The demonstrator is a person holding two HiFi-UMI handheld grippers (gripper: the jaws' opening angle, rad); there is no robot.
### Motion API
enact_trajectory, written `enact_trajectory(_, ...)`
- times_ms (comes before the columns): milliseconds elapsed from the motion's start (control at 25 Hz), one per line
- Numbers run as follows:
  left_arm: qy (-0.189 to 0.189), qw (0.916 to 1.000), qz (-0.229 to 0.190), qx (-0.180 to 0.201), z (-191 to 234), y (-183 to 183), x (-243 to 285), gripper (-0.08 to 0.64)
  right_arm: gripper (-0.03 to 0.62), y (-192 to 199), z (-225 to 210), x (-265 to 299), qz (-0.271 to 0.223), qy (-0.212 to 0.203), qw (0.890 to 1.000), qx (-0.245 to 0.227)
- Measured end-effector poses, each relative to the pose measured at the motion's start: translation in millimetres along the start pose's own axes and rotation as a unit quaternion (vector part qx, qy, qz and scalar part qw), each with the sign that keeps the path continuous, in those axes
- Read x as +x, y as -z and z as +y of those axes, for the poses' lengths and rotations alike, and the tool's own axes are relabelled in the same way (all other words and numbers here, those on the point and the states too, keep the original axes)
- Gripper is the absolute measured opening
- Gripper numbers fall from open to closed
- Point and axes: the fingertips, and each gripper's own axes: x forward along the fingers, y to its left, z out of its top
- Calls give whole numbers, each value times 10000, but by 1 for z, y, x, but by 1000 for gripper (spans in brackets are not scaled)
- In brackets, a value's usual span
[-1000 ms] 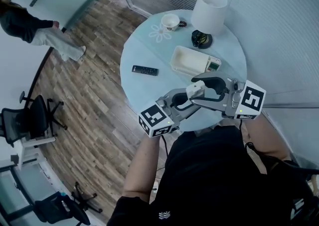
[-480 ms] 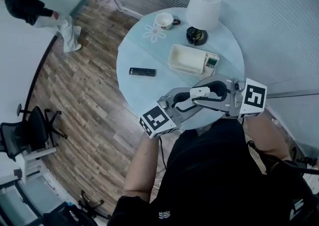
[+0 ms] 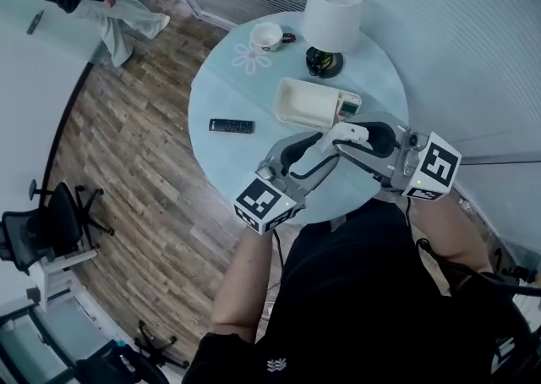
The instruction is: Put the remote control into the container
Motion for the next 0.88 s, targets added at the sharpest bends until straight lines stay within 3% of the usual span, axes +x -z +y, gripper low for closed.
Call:
enact_trajectory(160,-695,9974,-40,-193,23,-3,7,195,100,-2,-28,-19,-64,92,9999,112)
enact_trajectory(320,-1311,9912,-139,-121,44,-13,19,193,100,2,-62,-36,-76,212,9996,168)
enact_trajectory(560,-2184,9743,-378,-392,69,-17,26,126,100,10,-119,-62,-51,633,9978,181)
enact_trajectory(720,-2636,9637,-335,-247,83,-15,32,101,100,22,-150,-70,-45,639,9978,178)
enact_trajectory(880,-3176,9469,-420,-262,100,-13,31,31,100,39,-173,-72,26,584,9982,147)
